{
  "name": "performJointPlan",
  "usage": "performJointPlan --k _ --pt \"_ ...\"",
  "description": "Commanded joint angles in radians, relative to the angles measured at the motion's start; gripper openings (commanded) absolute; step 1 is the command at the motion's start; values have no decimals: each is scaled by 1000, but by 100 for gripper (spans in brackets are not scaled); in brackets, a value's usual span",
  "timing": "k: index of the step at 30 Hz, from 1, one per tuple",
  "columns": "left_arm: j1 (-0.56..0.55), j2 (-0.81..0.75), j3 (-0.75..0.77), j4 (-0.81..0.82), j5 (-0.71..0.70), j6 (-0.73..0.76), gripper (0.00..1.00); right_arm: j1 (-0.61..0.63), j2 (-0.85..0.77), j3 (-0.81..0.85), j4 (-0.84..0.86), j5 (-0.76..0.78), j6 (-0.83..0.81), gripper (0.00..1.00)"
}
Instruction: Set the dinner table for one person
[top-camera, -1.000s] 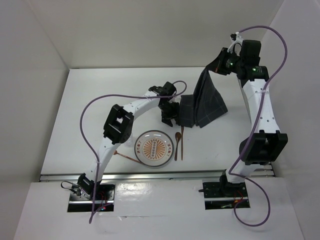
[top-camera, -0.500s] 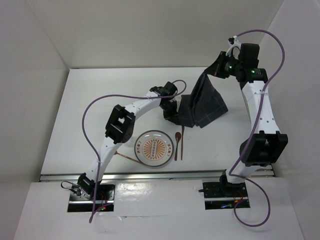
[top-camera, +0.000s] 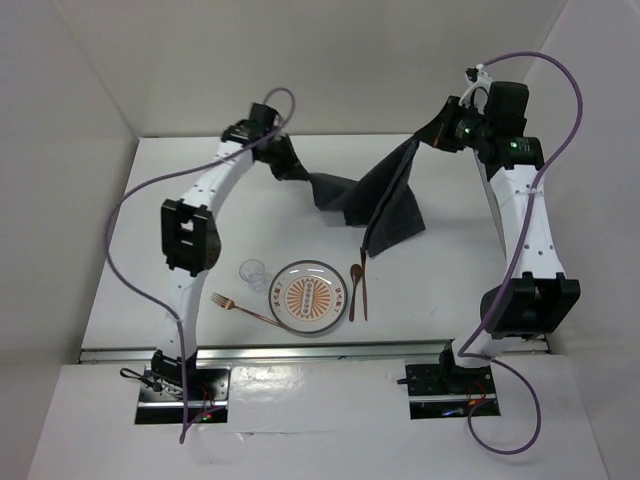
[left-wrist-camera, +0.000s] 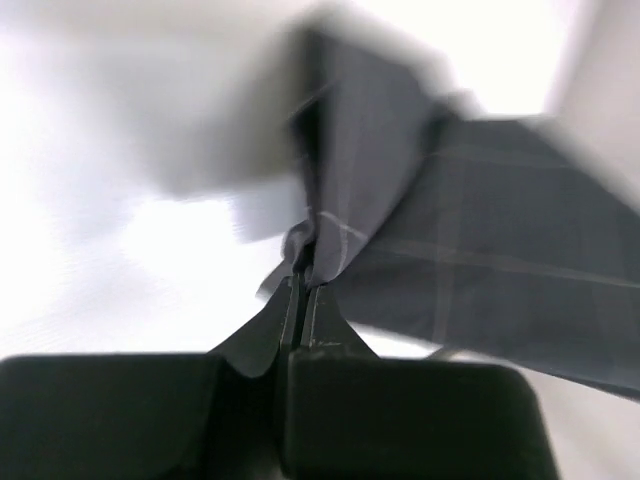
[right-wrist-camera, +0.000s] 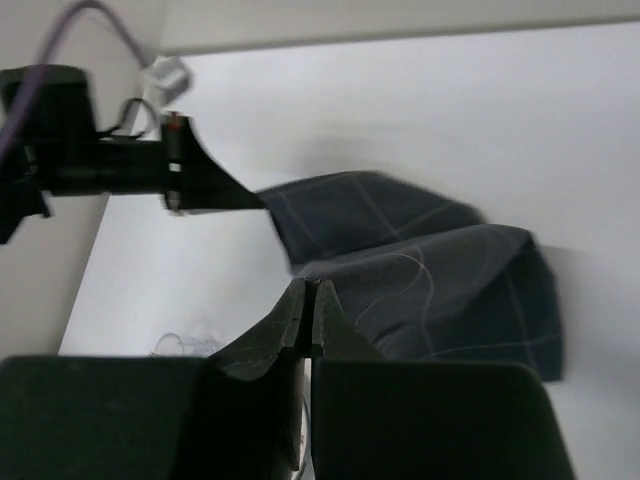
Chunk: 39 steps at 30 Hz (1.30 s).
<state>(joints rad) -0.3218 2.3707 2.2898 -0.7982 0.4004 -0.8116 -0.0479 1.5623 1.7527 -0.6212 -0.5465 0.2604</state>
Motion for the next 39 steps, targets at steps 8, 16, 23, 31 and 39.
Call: performJointPlan --k 8,16,23,31,39 --pt "253 -401 -67 106 170 -37 0 -18 -1 208 57 -4 43 0" --pt "343 -446 13 126 227 -47 0 -18 30 208 142 -66 108 0" --pt "372 -276 117 287 347 -135 0 -18 214 327 310 -67 131 0" --pt "415 -136 224 525 479 -267 0 -27 444 514 531 -102 198 0" --pt "487 -191 200 511 462 -247 0 -36 380 383 563 -151 188 0"
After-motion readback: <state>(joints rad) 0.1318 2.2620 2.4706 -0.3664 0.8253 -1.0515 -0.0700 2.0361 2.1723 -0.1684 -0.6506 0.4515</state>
